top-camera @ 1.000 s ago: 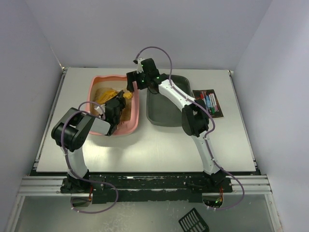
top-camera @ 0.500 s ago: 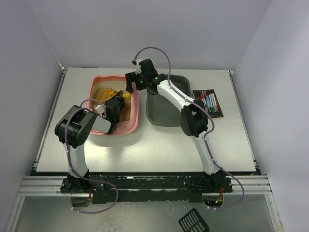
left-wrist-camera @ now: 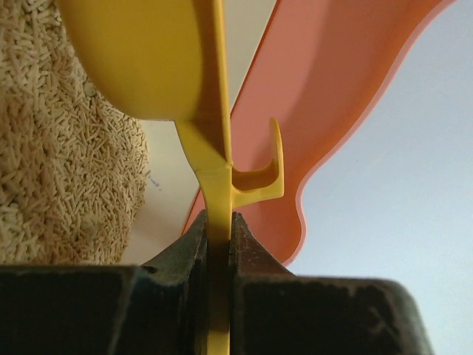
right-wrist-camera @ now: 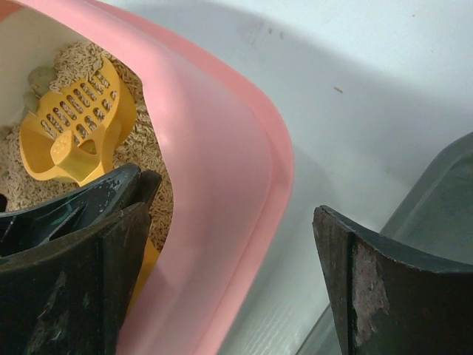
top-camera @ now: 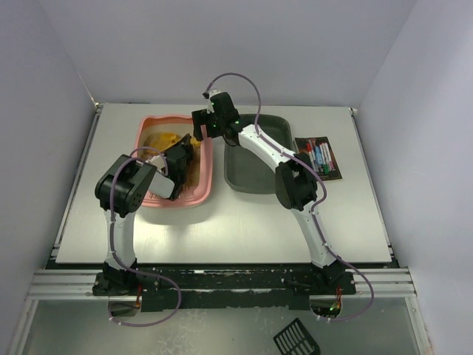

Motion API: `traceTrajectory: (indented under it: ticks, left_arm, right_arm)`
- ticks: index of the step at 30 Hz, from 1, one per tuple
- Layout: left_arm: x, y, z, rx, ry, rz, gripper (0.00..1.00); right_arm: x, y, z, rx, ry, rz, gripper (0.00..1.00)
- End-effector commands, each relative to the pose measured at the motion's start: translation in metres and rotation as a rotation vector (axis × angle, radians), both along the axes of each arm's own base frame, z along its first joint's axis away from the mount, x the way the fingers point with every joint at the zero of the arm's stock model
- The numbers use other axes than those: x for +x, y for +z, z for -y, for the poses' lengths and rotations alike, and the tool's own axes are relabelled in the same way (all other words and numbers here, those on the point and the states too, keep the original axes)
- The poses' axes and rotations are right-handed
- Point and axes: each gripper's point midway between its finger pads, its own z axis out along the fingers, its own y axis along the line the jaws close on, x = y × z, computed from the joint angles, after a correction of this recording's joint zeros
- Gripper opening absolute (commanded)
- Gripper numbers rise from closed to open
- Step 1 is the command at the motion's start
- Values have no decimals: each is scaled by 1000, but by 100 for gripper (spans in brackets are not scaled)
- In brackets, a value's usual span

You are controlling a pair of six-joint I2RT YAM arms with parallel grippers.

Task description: Clean the litter box

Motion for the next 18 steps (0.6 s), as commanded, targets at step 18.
traceTrajectory:
  ticks: [18]
  left_arm:
    - [3, -40, -67, -104, 132, -72, 7]
  right_arm:
    - [-34, -60, 29, -177, 26, -150, 97]
